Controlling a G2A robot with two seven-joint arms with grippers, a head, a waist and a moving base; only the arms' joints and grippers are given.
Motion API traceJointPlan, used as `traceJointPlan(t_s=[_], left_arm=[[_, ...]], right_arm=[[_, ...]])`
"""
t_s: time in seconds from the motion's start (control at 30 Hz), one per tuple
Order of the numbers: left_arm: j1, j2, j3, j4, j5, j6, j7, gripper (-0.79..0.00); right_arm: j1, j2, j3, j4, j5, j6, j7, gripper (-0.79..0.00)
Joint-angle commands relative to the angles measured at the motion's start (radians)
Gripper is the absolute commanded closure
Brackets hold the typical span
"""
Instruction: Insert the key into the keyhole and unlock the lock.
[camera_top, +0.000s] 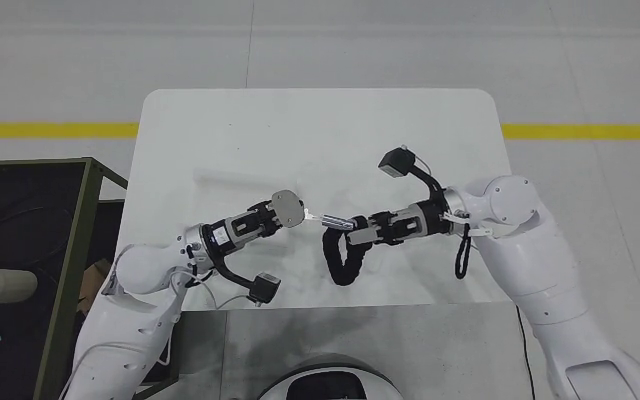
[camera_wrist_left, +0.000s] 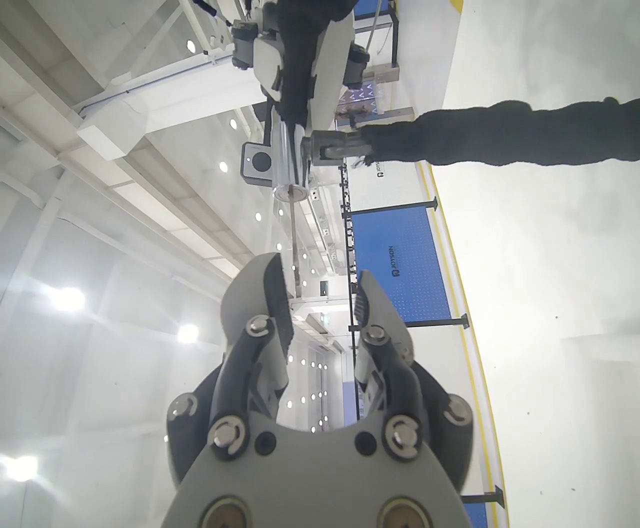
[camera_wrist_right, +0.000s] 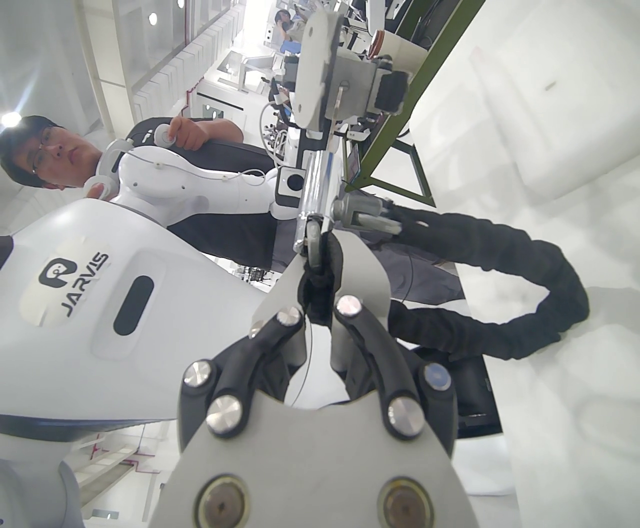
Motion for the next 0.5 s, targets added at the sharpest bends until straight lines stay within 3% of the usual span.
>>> traceJointPlan(t_s=[0.0,0.47], left_arm=[[0.001,0.000,0.001,-0.001,0.005,0.007,0.004,0.000],[0.007,0.001,-0.003,-0.013,0.024,0.031,0.033,0.000]], right_arm=[[0.001,-0.001,-0.005,0.000,-0.003,0.001,-0.003,0.000],[0.013,-0.006,-0.030,-0.011,-0.043,0.011,-0.033,0.000]])
